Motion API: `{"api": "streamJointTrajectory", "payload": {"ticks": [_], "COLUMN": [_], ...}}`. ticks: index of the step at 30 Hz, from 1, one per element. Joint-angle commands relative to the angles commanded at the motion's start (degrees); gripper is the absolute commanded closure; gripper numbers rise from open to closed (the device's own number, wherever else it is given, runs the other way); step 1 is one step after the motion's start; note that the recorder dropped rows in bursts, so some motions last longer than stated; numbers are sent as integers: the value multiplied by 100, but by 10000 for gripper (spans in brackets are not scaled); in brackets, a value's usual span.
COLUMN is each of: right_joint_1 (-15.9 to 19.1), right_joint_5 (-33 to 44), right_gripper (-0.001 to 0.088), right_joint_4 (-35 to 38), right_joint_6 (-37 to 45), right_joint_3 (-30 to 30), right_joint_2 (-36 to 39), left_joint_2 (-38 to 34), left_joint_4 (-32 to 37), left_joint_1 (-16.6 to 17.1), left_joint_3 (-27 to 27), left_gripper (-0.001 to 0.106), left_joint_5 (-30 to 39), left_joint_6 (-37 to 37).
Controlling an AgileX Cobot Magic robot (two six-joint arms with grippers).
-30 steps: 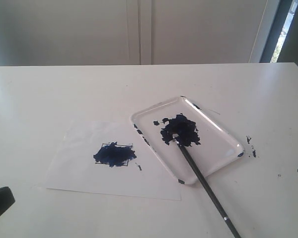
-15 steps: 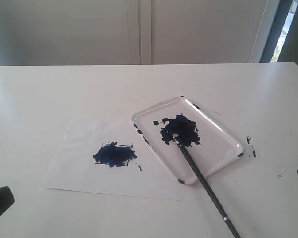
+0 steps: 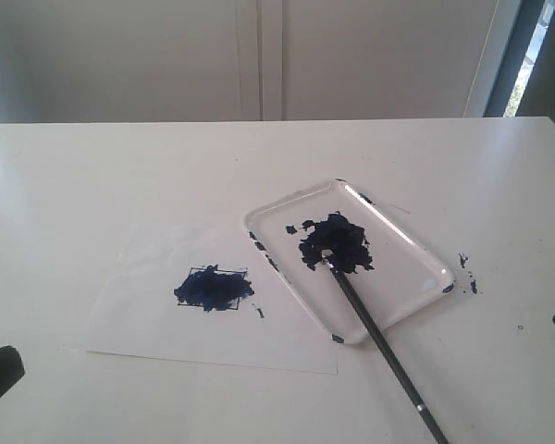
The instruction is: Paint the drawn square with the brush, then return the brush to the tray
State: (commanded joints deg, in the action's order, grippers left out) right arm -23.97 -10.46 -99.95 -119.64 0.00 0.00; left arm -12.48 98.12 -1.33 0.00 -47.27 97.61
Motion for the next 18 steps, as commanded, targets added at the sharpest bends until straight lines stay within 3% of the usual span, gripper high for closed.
{"api": "streamJointTrajectory", "payload": {"ticks": [2, 18], "right_joint_1": [0, 0], "right_joint_5": [0, 0], "right_gripper": [868, 868], "right_joint_4": [0, 0], "right_joint_6": [0, 12], "right_joint_3": [0, 0], "right_joint_2": [0, 0], "left_joint_2": [0, 0], "left_joint_4": [0, 0], "left_joint_1": [0, 0], "left_joint_3": [0, 0], "left_gripper": [1053, 1053], "left_joint_5": [38, 65], "left_joint_6": [-374, -385]}}
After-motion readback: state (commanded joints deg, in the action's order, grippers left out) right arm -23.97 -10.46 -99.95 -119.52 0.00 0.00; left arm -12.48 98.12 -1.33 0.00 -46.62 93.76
